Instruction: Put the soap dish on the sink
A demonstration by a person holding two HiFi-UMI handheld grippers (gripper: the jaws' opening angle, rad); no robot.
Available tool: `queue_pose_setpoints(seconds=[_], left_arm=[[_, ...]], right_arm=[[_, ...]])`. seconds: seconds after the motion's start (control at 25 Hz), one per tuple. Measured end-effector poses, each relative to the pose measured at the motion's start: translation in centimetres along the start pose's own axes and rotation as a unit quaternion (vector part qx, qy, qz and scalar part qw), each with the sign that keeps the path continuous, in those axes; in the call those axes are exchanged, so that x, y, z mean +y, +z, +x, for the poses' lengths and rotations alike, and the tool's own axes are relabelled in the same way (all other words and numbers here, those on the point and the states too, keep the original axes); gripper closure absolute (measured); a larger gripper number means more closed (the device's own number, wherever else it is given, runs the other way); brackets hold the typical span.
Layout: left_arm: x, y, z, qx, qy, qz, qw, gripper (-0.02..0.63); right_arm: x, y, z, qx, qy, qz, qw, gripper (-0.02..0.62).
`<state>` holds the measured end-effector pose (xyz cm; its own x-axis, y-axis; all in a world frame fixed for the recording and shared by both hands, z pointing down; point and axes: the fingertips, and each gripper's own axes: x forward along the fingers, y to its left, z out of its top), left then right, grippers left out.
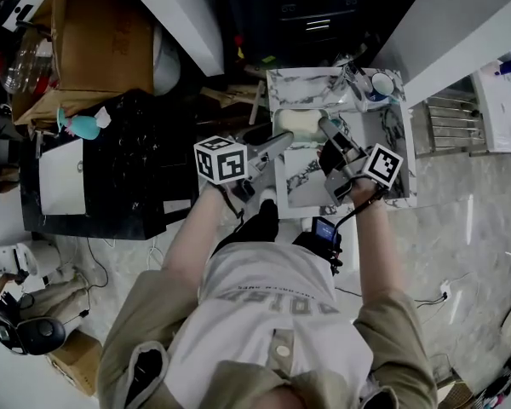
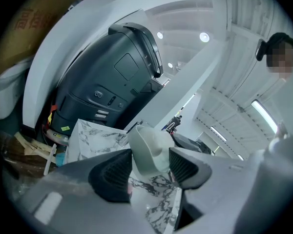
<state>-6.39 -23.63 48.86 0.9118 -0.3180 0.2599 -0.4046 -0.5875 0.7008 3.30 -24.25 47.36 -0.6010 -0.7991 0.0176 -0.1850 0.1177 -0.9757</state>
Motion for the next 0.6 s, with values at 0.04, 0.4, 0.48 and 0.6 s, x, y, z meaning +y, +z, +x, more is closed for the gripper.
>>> queue_pose_setpoints(seconds=[0.04,0.4,0.48,0.6], left_arm=[[0.3,0.1,0.2,0.002,0.0,0.0,1.0,0.356],[4.0,0.2,2.3,0.023,0.013,-0.002,0.9997,0.354],[4.9,-0.1,2.8,0.027,0.016,-0.006,0.9995,0.354],[6.2,-0.5,3.5,0.033,0.023,-0.011,0.9991,0.353]], right_arm=[[-0.3,0.1,0.2,-0.004,0.001,0.007,1.0,0.453],[-4.0,1.4,2.1,-0.022,-0.01,0.026,0.999,0.451],[-4.9,1.6,2.5,-0.016,-0.017,0.019,1.0,0.451],[-6.1,2.0,3.2,-0.006,-0.027,0.005,1.0,0.451]])
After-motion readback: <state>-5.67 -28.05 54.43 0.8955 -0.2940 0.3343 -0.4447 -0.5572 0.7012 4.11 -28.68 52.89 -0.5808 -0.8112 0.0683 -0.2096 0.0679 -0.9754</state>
